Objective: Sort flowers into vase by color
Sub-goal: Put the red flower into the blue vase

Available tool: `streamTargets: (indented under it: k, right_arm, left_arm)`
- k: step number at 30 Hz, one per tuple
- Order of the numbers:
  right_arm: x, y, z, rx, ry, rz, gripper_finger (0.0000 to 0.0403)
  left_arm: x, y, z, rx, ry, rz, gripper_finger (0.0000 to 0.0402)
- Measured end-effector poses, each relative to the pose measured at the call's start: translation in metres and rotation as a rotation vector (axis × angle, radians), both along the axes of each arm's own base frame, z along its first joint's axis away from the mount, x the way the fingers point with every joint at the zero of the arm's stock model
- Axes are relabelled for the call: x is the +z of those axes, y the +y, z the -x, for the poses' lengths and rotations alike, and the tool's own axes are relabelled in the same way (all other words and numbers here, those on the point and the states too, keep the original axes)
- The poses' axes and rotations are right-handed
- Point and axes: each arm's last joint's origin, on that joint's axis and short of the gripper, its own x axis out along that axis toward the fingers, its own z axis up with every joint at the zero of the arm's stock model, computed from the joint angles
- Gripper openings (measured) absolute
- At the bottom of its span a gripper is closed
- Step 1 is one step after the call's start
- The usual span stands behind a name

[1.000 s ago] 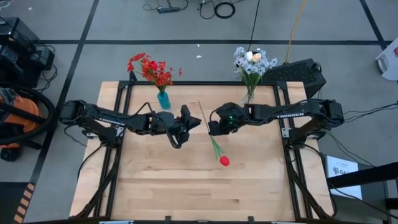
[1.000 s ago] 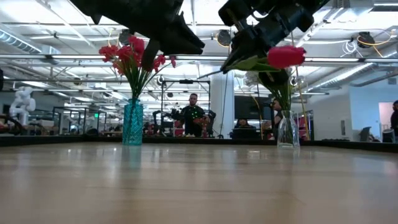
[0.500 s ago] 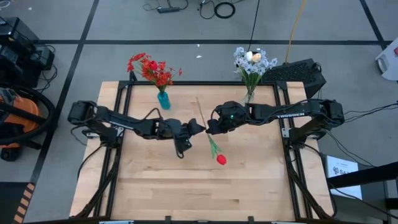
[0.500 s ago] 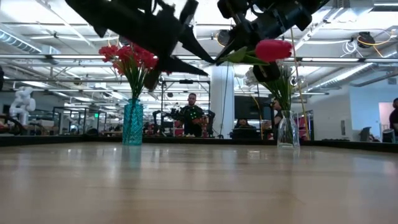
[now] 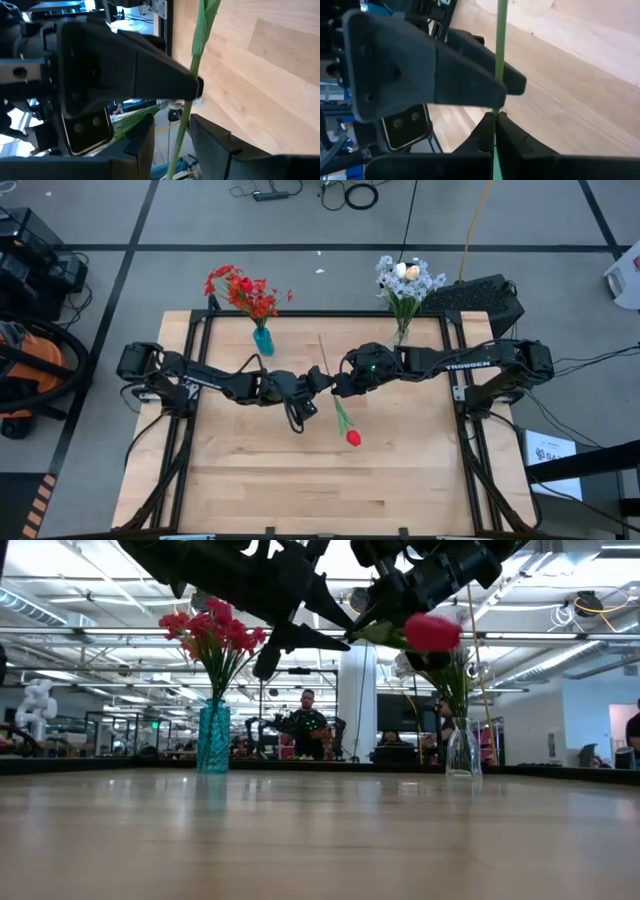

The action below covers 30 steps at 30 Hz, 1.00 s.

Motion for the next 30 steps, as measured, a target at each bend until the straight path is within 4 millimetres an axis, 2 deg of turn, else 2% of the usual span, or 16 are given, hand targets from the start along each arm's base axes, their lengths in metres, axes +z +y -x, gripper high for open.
streamTargets:
  k: [10, 13, 17, 19, 26, 30]
  right_arm:
    - [-0.0001, -0.0004, 0.0004, 0.025, -0.002, 0.006, 0.0]
    - [-0.0002, -0.0005, 0.0004, 0.024, -0.001, 0.006, 0.0]
    - [-0.0002, -0.0012, 0.0005, 0.023, -0.001, 0.006, 0.0]
    - [-0.0002, -0.0014, 0.0005, 0.024, -0.001, 0.005, 0.0]
    - [-0.0002, -0.0047, 0.0008, 0.028, -0.006, 0.039, 0.0002]
    - [0.0, -0.008, 0.0009, 0.027, -0.013, 0.084, 0.0024]
  left_arm:
    - [-0.0011, -0.0004, 0.0001, -0.008, 0.011, 0.004, 0.0126]
    - [-0.0013, -0.001, 0.0002, -0.003, 0.007, 0.027, 0.0099]
    - [-0.0015, -0.003, 0.0004, 0.0, 0.002, 0.05, 0.0031]
    - [-0.0023, -0.004, 0.0008, 0.004, 0.005, 0.058, 0.0012]
    - [-0.0035, -0.0038, 0.0014, 0.063, -0.017, 0.156, 0.0013]
    - [-0.0034, -0.0036, 0.0015, 0.075, -0.02, 0.155, 0.0013]
